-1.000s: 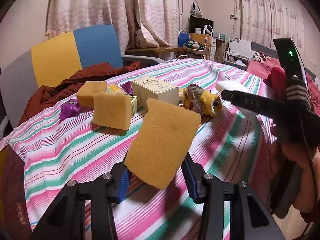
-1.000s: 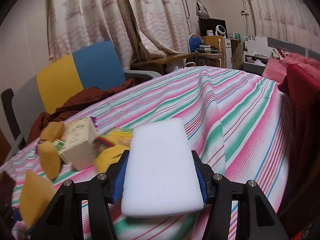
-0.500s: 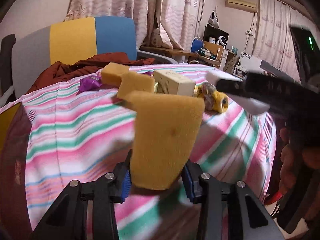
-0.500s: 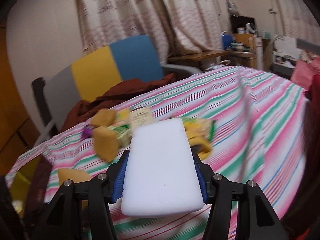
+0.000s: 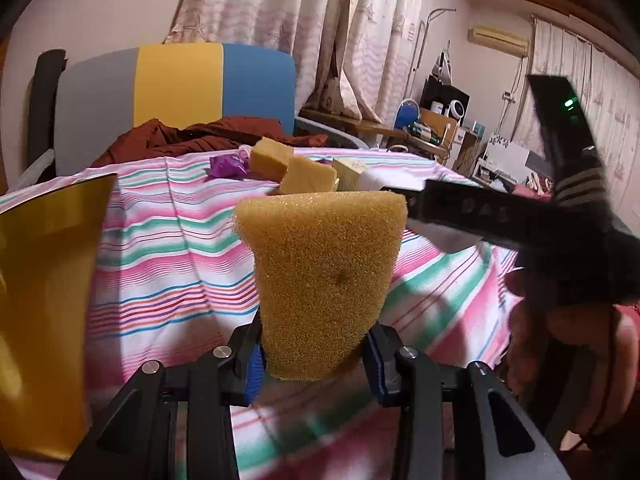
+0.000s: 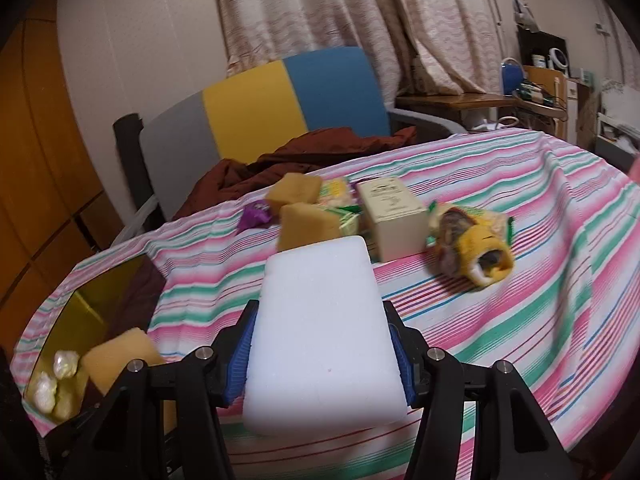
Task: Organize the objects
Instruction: 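Grasp a yellow sponge with the left gripper while the right gripper holds the foam block, then lower the foam block and sponge into the gold tray and open both grippers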
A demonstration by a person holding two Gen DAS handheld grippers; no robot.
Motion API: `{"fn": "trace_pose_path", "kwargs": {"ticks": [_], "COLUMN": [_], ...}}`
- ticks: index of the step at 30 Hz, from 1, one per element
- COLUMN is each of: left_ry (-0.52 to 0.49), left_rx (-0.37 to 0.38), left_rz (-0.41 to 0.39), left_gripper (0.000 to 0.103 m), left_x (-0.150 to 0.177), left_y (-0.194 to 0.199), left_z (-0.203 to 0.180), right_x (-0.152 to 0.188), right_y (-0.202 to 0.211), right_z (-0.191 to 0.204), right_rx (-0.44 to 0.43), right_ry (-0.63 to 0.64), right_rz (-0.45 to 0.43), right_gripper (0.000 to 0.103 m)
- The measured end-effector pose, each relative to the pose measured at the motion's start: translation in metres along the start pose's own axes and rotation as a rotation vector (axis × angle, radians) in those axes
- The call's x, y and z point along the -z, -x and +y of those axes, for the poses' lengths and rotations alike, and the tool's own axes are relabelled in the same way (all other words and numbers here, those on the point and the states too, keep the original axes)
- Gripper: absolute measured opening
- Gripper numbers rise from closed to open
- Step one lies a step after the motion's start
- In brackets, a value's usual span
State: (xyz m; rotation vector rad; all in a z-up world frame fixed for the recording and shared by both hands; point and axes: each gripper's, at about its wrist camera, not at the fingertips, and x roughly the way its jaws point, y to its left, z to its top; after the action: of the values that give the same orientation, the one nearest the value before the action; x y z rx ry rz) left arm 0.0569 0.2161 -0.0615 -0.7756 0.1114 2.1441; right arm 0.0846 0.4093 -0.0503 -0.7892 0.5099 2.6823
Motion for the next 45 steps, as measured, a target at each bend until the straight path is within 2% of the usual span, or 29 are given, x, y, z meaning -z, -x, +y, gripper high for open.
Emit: {"fn": "trace_pose_path", "kwargs": {"ticks": [6, 12, 20, 27, 30, 32, 34, 38, 45], "left_ry": [0.032, 0.097, 0.205, 0.272, 0.284, 0.290, 0.313, 0.336, 0.369], "left_rx": [-0.004, -0.070, -0.182, -0.265, -0.287, -0.315, -0.341, -0.373, -0.415], "left_rz": [-0.035, -0.064, 0.004, 0.085, 0.118, 0.132, 0.126, 0.104, 0.002], "left_gripper": [0.041, 0.041, 0.041, 0.041, 0.042, 0.049, 0.055, 0.066, 0.067], "left_x": [-0.001, -0.008, -0.005, 0.008, 0.013, 0.016, 0.018, 0.018, 0.015], "left_y": [0.035, 0.071, 0.088, 0.089, 0.086, 0.086, 0.089, 0.095, 0.112], "left_z": [0.011, 0.041, 0.104, 0.142, 0.152, 0.156, 0.162, 0.166, 0.163], "right_x": [0.007, 0.011, 0.021, 0.027, 0.032, 0.035, 0.036, 0.036, 0.033], "right_y": [0.005, 0.009, 0.011, 0.003, -0.005, -0.010, -0.010, -0.005, -0.007], "right_z": [0.030, 0.068, 0.134, 0.179, 0.195, 0.201, 0.202, 0.195, 0.174], "right_rx": [-0.069, -0.179, -0.343, -0.418, -0.438, -0.443, -0.443, -0.440, -0.399], "right_ry": [0.036, 0.051, 0.128, 0.167, 0.177, 0.168, 0.149, 0.142, 0.080], "right_rz": [0.015, 0.042, 0.085, 0.128, 0.158, 0.173, 0.169, 0.149, 0.141], "right_gripper": [0.059, 0.059, 0.060, 0.061, 0.065, 0.082, 0.088, 0.089, 0.090]}}
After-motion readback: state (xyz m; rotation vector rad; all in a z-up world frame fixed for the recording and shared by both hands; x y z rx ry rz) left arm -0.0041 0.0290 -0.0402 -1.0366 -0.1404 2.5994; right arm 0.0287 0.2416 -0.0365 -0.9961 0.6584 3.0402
